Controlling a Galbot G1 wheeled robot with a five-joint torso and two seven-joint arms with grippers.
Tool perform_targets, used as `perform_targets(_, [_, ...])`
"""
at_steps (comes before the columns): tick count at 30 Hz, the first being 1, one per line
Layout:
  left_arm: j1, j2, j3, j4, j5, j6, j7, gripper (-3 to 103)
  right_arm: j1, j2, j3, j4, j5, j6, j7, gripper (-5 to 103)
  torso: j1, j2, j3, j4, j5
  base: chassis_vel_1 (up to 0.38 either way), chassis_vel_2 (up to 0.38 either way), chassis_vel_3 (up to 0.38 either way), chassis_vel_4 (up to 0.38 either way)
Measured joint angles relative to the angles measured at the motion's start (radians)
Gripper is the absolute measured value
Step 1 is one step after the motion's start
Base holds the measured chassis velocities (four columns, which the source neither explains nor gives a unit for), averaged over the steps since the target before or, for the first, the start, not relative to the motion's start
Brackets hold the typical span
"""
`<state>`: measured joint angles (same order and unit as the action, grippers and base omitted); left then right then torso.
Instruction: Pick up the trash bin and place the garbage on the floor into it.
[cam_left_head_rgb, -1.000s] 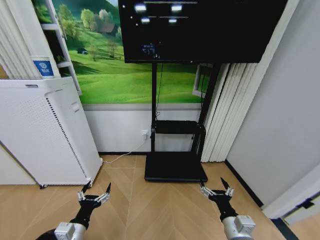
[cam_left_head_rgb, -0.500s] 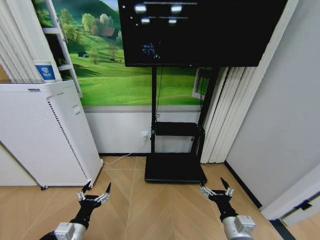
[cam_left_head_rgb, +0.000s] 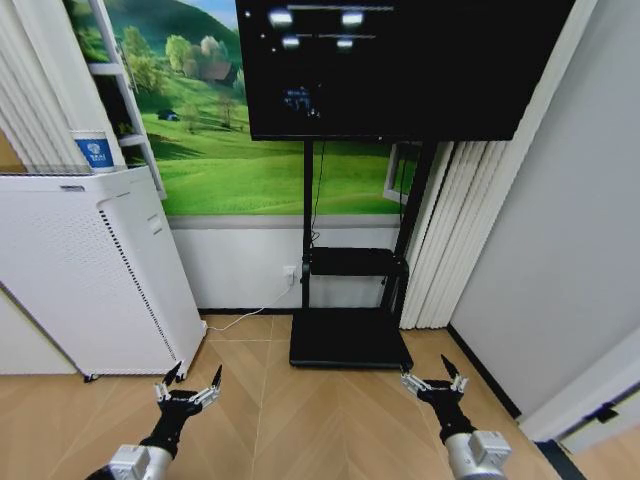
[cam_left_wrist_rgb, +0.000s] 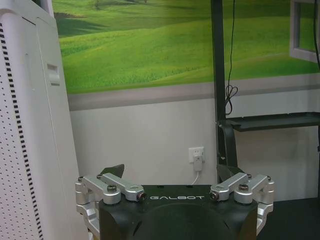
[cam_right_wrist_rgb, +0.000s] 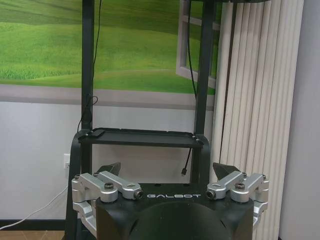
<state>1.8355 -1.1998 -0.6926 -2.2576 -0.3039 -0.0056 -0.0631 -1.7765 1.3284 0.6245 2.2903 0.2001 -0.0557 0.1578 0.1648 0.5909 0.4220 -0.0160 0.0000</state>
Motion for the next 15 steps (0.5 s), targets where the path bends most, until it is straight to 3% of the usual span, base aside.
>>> perform_targets(15, [0.000,0.000,0.000,0.000,0.000,0.000,0.000,100,0.000,0.000,0.000,0.000,0.000,0.000,0.000,100,0.029,0.070,0.041,0.0000,0.0000,0.000,0.000,0.000,0.000])
